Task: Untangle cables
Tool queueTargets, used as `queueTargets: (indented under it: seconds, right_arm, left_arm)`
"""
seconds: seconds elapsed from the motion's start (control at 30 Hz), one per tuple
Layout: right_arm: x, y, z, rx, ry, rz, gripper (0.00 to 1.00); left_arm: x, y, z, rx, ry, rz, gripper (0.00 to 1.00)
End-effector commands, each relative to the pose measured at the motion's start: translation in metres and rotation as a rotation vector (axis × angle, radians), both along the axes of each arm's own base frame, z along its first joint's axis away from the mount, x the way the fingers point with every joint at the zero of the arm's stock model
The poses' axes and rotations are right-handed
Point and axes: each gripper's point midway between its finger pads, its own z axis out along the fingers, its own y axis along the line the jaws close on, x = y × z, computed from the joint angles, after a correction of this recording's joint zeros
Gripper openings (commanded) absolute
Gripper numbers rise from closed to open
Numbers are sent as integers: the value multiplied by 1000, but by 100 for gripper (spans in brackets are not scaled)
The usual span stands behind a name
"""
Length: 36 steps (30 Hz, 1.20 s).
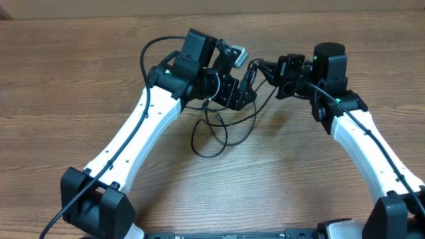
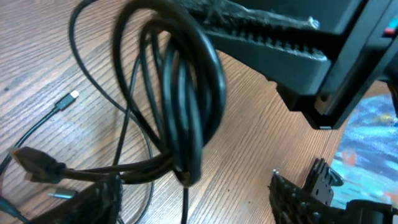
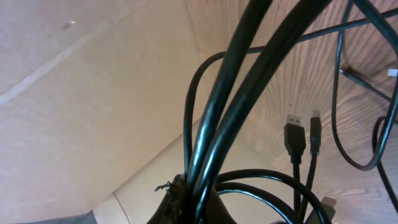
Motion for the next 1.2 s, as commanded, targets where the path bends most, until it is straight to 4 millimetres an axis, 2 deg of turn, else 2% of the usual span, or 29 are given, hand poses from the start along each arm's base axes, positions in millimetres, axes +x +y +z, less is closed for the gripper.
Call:
queueTargets:
  seconds: [0.0, 0.13, 0.23, 0.3, 0.57, 0.7, 0.73, 0.8, 0.87, 0.9, 1.03, 1.13, 1.17]
  right_arm:
    - [1, 3, 9, 30, -9, 12, 4]
    - [-1, 6, 10, 38, -8, 30, 4]
    - [-2, 7, 10, 39, -9, 37, 4]
    - [-3, 8, 11, 46, -8, 50, 4]
    - [-10, 22, 11, 44, -13, 90, 4]
    - [-11, 29, 10, 19, -27, 96, 4]
    - [-11, 30, 10, 19, -27, 97, 4]
    - [-12, 30, 10, 19, -27, 99, 4]
    - [-12, 30, 10, 19, -27, 98, 4]
    - [-12, 30, 10, 19, -27, 98, 4]
    - [-8, 26, 8, -22, -57, 86, 4]
    - [-6, 17, -5, -103, -55, 56, 4]
    - [-5, 11, -10, -151, -62, 47, 7]
  left_arm:
    - [-2, -6, 7, 4, -67, -54, 69]
    - [2, -2, 4, 32, -79, -31, 55]
    - [3, -1, 4, 37, -82, -27, 37]
    - [3, -1, 4, 37, -82, -27, 31]
    - [5, -2, 6, 31, -91, -26, 25]
    - [5, -2, 6, 25, -69, -6, 41]
    - [4, -2, 6, 25, -69, -7, 41]
    - [5, -2, 6, 25, -70, -7, 29]
    - [5, -2, 6, 25, -70, -7, 8]
    - [4, -2, 5, 25, -69, -7, 4]
    - [3, -2, 4, 29, -63, -8, 4]
    - [-1, 1, 1, 49, -63, -33, 4]
    - [-4, 2, -1, 62, -69, -53, 4]
